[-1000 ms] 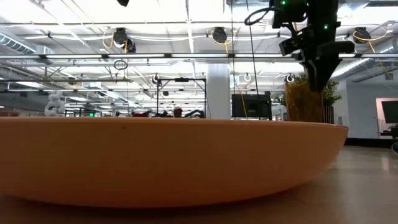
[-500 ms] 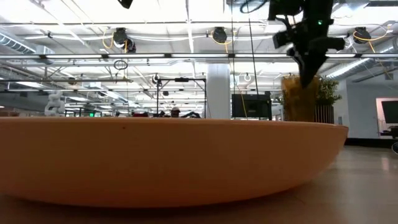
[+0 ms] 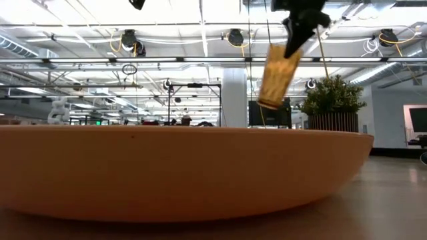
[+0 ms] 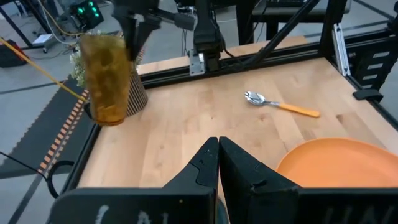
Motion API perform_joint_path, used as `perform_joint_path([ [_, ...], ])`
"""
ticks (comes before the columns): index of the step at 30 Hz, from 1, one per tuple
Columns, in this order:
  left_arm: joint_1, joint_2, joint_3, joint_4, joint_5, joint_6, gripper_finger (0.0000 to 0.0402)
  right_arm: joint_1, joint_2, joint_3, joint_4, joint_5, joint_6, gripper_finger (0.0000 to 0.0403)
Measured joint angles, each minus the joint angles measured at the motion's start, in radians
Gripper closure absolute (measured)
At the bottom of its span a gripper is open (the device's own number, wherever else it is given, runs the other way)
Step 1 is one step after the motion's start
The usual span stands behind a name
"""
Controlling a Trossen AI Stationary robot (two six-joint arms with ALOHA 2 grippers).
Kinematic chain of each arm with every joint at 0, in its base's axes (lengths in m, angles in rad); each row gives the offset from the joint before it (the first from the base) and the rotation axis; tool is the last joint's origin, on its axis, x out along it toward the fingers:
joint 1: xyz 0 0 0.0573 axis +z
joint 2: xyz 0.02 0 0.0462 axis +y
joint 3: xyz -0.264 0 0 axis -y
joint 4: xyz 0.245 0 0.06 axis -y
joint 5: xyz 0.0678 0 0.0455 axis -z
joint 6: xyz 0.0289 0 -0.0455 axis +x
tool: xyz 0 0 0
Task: Pick and place plate/cup/fork/spoon on tray
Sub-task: Put the orange cup on the black tray
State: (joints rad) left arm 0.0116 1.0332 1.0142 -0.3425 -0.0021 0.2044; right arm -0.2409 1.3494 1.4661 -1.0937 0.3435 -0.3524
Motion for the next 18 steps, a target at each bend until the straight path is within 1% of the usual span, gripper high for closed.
perform_joint_path([
  [6,0.000,-0.005,0.000,-0.006,0.000,-0.007,0.0385,-0.003,0.124,0.127,0.043,-0.001,-0.155,0.0402],
  [14,0.000,-0.018,0.000,-0.026,0.000,-0.023,0.0385,-0.060,0.311,0.308,0.120,-0.008,-0.349,0.0403],
  [16,0.000,-0.018,0.000,-0.040,0.000,-0.022,0.0385,-0.082,0.355,0.363,0.125,-0.034,-0.384,0.0403],
  [18,0.000,-0.018,0.000,-0.049,0.000,-0.022,0.0385,-0.103,0.402,0.425,0.125,-0.091,-0.400,0.0403],
])
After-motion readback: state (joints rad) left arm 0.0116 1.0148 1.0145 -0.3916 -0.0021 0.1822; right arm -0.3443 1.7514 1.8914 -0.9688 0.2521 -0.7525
